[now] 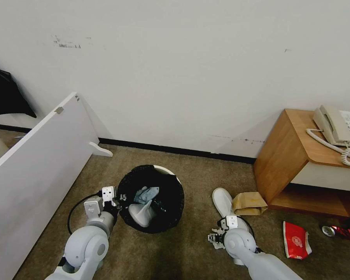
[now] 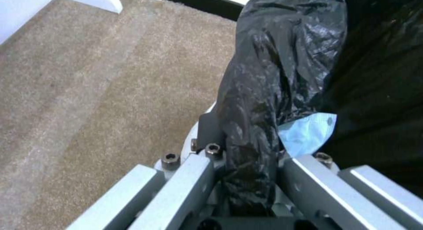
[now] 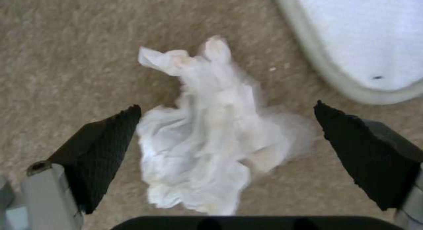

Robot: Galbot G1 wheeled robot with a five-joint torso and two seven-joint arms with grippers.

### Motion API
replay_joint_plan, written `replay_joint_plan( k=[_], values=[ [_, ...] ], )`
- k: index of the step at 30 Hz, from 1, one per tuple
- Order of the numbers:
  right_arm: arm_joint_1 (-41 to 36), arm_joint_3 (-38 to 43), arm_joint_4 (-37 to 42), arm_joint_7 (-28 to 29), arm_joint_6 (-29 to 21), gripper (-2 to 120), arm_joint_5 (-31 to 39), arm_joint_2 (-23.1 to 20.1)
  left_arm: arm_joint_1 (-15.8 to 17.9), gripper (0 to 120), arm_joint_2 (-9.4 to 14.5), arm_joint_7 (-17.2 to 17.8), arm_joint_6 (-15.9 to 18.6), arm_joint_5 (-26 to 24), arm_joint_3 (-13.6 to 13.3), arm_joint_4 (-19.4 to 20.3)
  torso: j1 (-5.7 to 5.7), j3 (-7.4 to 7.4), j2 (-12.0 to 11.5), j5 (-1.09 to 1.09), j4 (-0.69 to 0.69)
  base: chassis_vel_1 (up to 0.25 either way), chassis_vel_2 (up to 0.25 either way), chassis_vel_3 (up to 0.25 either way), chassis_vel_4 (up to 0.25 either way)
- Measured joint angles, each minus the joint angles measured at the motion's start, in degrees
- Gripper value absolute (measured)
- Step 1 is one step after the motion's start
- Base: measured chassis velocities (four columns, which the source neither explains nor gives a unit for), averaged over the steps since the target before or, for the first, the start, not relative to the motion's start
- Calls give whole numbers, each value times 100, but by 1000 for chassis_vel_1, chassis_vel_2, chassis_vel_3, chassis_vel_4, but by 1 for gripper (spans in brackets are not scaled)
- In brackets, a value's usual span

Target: Pick up the trash bin, then pick up the garbage from the floor and place it into the trash bin.

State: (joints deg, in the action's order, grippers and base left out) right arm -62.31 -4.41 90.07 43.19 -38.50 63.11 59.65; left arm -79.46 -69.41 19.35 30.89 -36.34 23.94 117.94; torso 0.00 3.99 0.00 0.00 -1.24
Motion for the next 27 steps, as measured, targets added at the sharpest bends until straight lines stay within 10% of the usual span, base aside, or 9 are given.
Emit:
replay_joint_plan(
  k=[27],
  values=[
    [-76,98,-86,-138,29,93,-185,73,-57,2,-22,-19,-40,62,-2,18,0,0,0,0,0,0,0,0,0]
  ],
)
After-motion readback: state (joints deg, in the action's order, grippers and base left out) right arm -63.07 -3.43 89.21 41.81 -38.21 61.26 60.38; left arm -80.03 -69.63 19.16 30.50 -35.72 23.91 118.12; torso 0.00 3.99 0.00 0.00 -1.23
